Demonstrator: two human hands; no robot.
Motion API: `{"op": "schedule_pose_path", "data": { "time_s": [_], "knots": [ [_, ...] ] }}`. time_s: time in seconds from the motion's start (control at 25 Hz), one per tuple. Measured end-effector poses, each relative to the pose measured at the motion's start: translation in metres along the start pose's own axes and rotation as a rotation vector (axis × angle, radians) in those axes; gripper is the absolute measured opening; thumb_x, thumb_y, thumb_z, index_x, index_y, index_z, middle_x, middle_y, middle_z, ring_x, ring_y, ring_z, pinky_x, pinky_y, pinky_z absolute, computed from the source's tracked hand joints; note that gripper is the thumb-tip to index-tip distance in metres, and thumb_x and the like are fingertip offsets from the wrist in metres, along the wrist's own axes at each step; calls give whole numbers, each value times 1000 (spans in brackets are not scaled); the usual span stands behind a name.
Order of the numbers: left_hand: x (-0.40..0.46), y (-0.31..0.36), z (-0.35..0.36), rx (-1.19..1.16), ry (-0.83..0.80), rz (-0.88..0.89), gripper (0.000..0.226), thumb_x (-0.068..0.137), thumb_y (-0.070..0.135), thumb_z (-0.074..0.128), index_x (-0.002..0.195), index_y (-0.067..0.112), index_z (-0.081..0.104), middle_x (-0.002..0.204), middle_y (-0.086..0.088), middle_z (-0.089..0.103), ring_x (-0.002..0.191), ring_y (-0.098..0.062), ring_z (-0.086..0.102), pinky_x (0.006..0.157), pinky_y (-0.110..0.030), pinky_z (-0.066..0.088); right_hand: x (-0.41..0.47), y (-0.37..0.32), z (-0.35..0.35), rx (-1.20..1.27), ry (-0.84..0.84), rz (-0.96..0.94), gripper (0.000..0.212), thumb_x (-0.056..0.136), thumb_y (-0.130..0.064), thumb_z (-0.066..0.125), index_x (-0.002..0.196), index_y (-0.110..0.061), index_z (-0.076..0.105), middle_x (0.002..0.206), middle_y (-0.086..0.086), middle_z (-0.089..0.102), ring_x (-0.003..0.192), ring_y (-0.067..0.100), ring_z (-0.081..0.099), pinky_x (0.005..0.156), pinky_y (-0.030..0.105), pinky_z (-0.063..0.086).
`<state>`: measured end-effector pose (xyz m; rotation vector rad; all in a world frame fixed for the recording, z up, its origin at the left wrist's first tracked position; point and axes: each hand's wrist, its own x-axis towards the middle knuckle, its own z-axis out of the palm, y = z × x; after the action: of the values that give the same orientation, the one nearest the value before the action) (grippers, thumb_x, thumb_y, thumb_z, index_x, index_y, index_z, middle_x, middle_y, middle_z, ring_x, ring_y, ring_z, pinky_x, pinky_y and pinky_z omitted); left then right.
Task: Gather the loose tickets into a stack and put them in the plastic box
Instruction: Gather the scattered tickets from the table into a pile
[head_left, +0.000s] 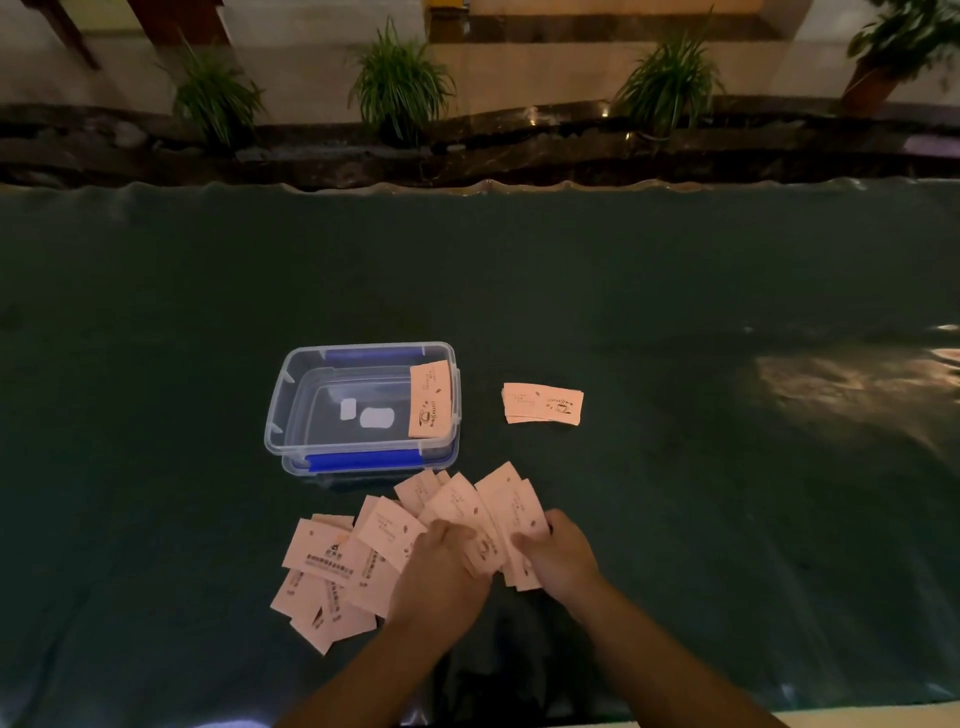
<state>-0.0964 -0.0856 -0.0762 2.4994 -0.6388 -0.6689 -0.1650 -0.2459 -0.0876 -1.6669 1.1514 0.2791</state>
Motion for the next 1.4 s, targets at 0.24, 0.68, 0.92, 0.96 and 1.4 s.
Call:
{"op": "schedule_pose_path", "data": {
  "time_s": [0.24, 0.68, 0.92, 0.96, 1.4],
  "knots": [
    [2, -14, -16, 328, -112, 59, 65, 97, 47, 57, 155, 29, 34, 162, 4, 35, 147, -22, 28, 121, -48, 26, 4, -7, -19, 34, -7, 51, 15, 98, -15, 65, 113, -17, 63, 118, 4, 72, 100, 21, 70, 66, 31, 51],
    [7, -13, 7, 323, -280, 249, 81, 100, 45, 56, 165, 27, 11, 176, 2, 4, 160, -20, -2, 125, -41, -4, 3, 4, -26, -53, -73, 40, 15, 99, -18, 68, 112, -18, 62, 119, 5, 73, 99, 20, 73, 67, 28, 56],
    [-3, -9, 15, 386, -191, 172, 85, 97, 53, 57, 164, 23, 15, 175, -3, 8, 160, -28, 1, 116, -43, -12, 8, -4, -24, -114, -41, -35, 26, 98, -18, 70, 122, -16, 61, 126, 5, 72, 101, 20, 73, 67, 26, 58],
    [-5, -9, 18, 421, -229, 181, 86, 97, 54, 55, 164, 22, 12, 175, -4, 3, 160, -29, -3, 115, -45, -16, 9, -7, -24, -111, -48, -31, 28, 97, -18, 71, 123, -16, 61, 127, 6, 72, 101, 20, 73, 67, 27, 58],
    [-10, -14, 3, 246, 40, -88, 89, 94, 56, 59, 162, 30, 8, 174, 0, 7, 159, -26, 3, 125, -49, 3, 14, -22, -25, -154, -172, -45, 37, 90, -12, 78, 122, -19, 61, 130, 5, 70, 111, 24, 70, 87, 42, 63]
  ]
}}
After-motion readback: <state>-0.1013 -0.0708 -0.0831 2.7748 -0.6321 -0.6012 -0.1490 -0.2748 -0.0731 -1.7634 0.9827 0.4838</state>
